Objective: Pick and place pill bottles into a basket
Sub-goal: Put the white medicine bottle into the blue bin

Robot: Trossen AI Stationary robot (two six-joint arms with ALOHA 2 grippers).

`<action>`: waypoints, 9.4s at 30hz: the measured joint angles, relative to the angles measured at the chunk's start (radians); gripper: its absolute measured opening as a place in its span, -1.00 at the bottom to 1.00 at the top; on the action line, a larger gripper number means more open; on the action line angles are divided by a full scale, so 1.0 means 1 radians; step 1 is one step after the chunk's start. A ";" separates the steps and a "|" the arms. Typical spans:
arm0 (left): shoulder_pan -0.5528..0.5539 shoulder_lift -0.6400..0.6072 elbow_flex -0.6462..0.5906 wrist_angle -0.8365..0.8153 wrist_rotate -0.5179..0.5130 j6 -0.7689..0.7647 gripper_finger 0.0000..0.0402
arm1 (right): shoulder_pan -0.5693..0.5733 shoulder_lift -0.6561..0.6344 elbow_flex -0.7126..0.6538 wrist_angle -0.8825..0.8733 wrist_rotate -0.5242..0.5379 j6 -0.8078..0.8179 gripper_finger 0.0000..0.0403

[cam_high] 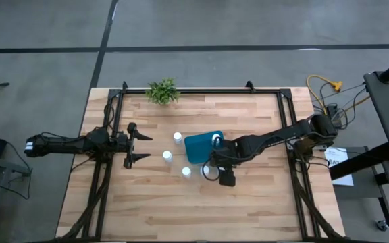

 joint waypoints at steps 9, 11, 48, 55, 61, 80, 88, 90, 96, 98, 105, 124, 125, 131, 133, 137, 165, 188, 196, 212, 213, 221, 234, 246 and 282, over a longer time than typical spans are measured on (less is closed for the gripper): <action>0.000 0.000 0.000 0.000 0.000 0.000 0.47 | -0.003 0.000 -0.042 0.020 0.001 0.013 0.12; 0.000 0.000 0.000 0.000 0.000 0.000 0.47 | -0.003 0.000 -0.047 0.021 0.001 0.013 0.12; 0.000 0.000 0.000 0.000 0.000 0.000 0.47 | -0.002 -0.001 -0.111 0.115 -0.080 0.062 0.12; 0.000 0.000 0.000 0.000 0.000 0.000 0.47 | -0.002 -0.001 -0.142 0.156 -0.085 0.071 0.12; 0.000 0.000 0.000 0.000 0.000 0.000 0.47 | -0.002 0.000 -0.144 0.169 -0.085 0.070 0.11; 0.000 0.000 0.000 0.000 0.000 0.000 0.47 | -0.001 -0.002 -0.153 0.201 -0.101 0.052 -0.26; 0.000 0.000 0.000 0.000 0.000 0.000 0.47 | -0.002 0.001 -0.087 0.109 -0.038 0.009 -0.27; 0.000 0.000 0.000 0.000 0.000 0.000 0.47 | -0.002 0.001 -0.056 0.064 -0.008 0.001 -0.27; 0.000 0.000 0.000 0.000 0.000 0.000 0.47 | -0.001 0.001 0.069 -0.050 0.051 -0.053 -0.27; 0.000 0.000 0.000 0.000 0.000 0.000 0.47 | -0.002 0.000 0.112 -0.098 0.082 -0.070 -0.27; 0.000 0.000 0.000 0.000 0.000 0.000 0.47 | -0.015 -0.002 0.215 -0.195 0.145 -0.119 -0.27; 0.000 0.000 0.000 0.000 0.000 0.000 0.47 | -0.136 -0.002 0.170 -0.206 0.160 -0.227 -0.27; 0.000 0.000 0.000 0.000 0.000 0.000 0.47 | -0.139 -0.002 0.165 -0.200 0.160 -0.230 -0.27; 0.000 0.000 0.000 0.000 0.000 0.000 0.47 | -0.144 -0.002 0.140 -0.167 0.155 -0.247 -0.27; 0.000 0.000 0.000 0.000 0.000 0.000 0.47 | -0.147 -0.002 0.126 -0.145 0.152 -0.249 -0.27; 0.000 0.000 0.000 0.000 0.000 0.000 0.47 | -0.148 -0.002 0.094 -0.113 0.151 -0.253 -0.27; 0.000 0.000 0.000 0.000 0.000 0.000 0.47 | -0.201 -0.002 -0.083 0.101 0.068 -0.283 -0.27; 0.000 0.000 0.000 0.000 0.000 0.000 0.47 | -0.212 -0.002 -0.132 0.157 -0.007 -0.273 -0.26; 0.000 0.000 0.000 0.000 0.000 0.000 0.47 | -0.221 -0.005 -0.131 0.149 -0.017 -0.260 -0.21; 0.000 0.000 0.000 0.000 0.000 0.000 0.47 | -0.225 -0.008 -0.131 0.150 -0.032 -0.253 -0.12; 0.000 0.000 0.000 0.000 0.000 0.000 0.47 | -0.225 -0.008 -0.131 0.150 -0.033 -0.253 -0.12; 0.000 0.000 0.000 0.000 0.000 0.000 0.47 | -0.225 -0.008 -0.131 0.152 -0.032 -0.253 -0.07; 0.000 0.000 0.000 0.000 0.000 0.000 0.47 | -0.224 -0.009 -0.131 0.168 -0.024 -0.243 0.08; 0.000 0.000 0.000 0.000 0.000 0.000 0.47 | -0.223 -0.078 -0.131 0.173 -0.029 -0.232 0.14; 0.000 0.001 0.000 0.000 0.000 0.000 0.47 | -0.078 -0.132 -0.101 0.399 -0.133 -0.169 0.09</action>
